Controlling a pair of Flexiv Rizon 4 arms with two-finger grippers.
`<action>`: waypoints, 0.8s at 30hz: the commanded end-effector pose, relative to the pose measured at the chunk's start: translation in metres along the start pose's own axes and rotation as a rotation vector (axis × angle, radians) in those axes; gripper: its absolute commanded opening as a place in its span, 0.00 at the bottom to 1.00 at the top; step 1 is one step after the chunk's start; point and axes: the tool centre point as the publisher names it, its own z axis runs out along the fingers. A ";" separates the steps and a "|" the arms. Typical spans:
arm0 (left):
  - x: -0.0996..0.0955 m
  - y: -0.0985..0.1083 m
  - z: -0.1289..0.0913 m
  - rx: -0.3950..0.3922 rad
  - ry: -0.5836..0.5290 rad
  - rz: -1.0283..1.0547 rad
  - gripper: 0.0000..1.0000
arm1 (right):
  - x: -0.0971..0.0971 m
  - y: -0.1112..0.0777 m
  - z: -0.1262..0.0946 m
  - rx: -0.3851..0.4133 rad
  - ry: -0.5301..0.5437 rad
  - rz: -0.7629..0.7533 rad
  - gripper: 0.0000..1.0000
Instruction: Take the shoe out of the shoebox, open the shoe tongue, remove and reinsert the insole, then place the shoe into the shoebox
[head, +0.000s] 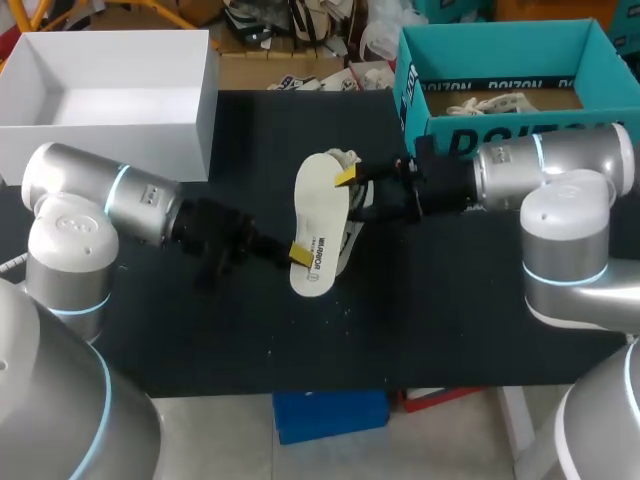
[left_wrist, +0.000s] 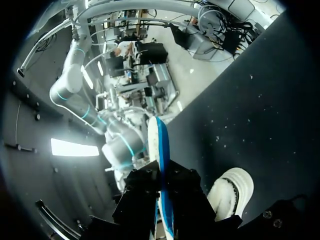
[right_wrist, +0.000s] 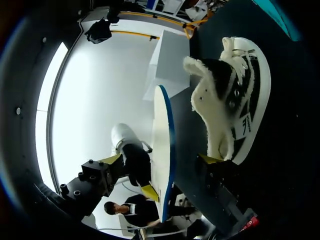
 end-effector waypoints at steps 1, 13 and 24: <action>0.000 -0.001 0.000 -0.003 0.002 0.003 0.00 | -0.006 -0.007 0.015 -0.027 0.027 0.005 0.84; 0.000 -0.001 0.000 -0.003 0.002 0.003 0.00 | -0.007 -0.007 0.026 -0.040 0.063 0.010 0.45; 0.000 -0.001 0.000 -0.003 0.002 0.003 0.00 | -0.007 0.002 0.028 -0.017 0.043 0.006 0.00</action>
